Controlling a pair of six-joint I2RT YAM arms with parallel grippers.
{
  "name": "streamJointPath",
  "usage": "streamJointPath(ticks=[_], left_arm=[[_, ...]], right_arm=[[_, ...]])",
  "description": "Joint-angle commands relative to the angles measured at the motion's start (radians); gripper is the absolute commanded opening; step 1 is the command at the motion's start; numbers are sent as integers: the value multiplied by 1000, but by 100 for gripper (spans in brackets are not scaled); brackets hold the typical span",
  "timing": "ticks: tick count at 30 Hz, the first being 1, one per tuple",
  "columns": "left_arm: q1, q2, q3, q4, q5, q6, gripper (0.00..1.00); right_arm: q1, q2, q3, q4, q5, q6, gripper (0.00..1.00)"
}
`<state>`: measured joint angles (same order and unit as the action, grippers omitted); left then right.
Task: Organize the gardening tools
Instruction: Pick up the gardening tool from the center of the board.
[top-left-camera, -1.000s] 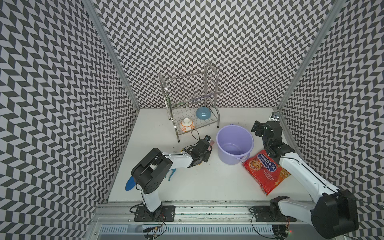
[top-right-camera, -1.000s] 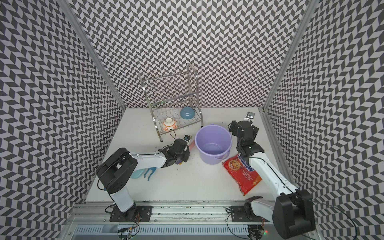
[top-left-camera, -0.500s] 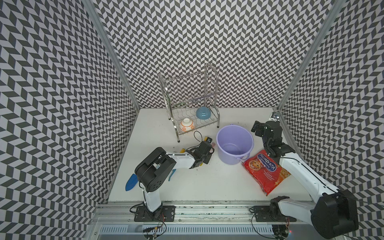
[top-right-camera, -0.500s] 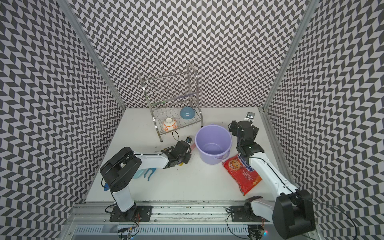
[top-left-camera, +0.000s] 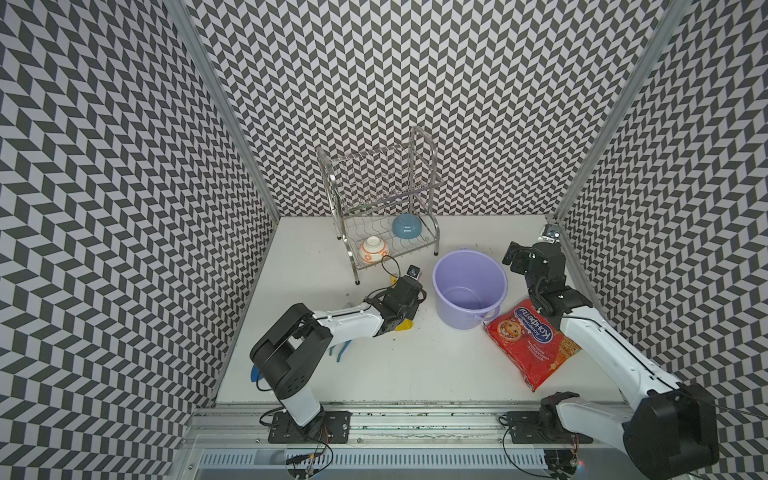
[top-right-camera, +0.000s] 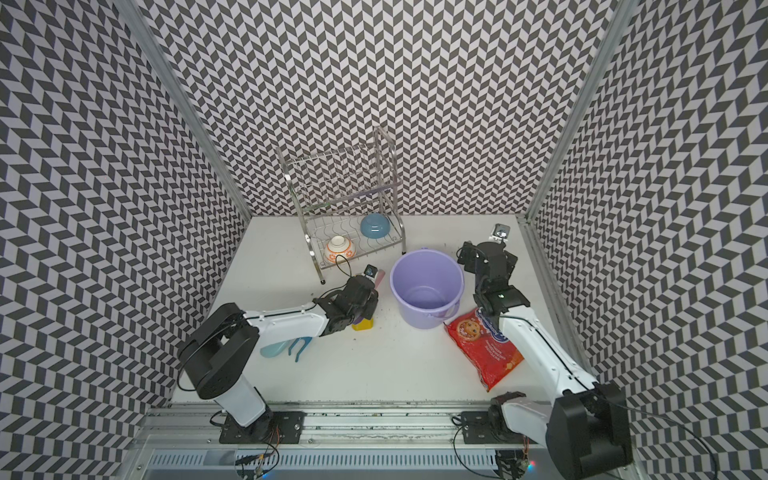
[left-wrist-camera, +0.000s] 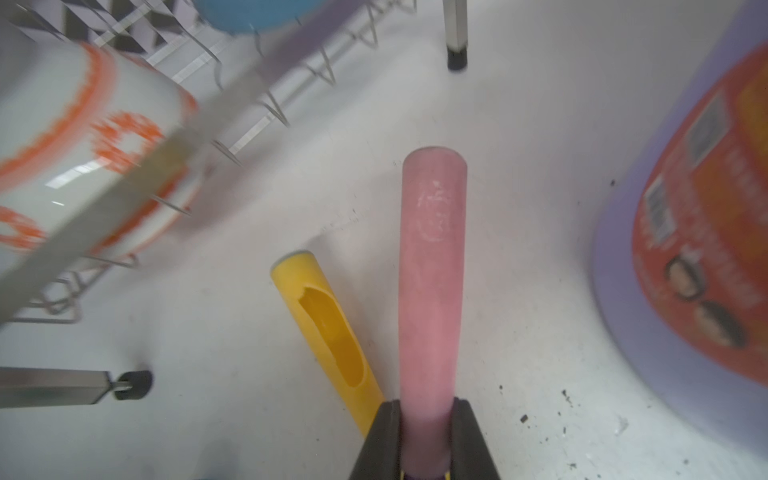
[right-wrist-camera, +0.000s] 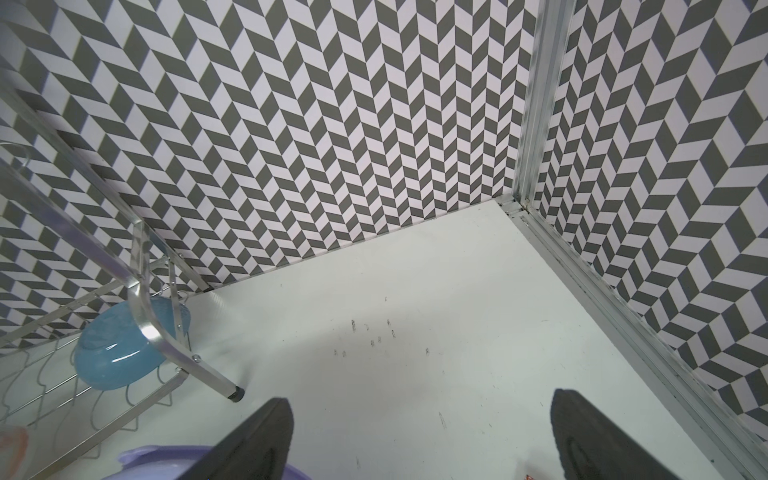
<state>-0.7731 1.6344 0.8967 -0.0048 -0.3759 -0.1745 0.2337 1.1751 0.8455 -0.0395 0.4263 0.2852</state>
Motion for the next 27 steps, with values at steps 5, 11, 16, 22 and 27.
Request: streamJointPath(ticks=[5,11,16,22,27], left_arm=[[83,-182,43,105,-37,-142,0],[138,-289,75,227,9,-316,0],[140,-278,161,318,80,-486,0],[131,-183,196,593,247,-665,0],[125,-62,241,797,369,-831,0]], right_arm=[[27,-87,-30,30,-132,-4,100],[87,-171,-82,83,-229,-20,100],[150,-250,-155,177,-308,-37,96],[225,-355,-263,334,-358,-57,87],[285,-389,-327,443,-342,-78,86]])
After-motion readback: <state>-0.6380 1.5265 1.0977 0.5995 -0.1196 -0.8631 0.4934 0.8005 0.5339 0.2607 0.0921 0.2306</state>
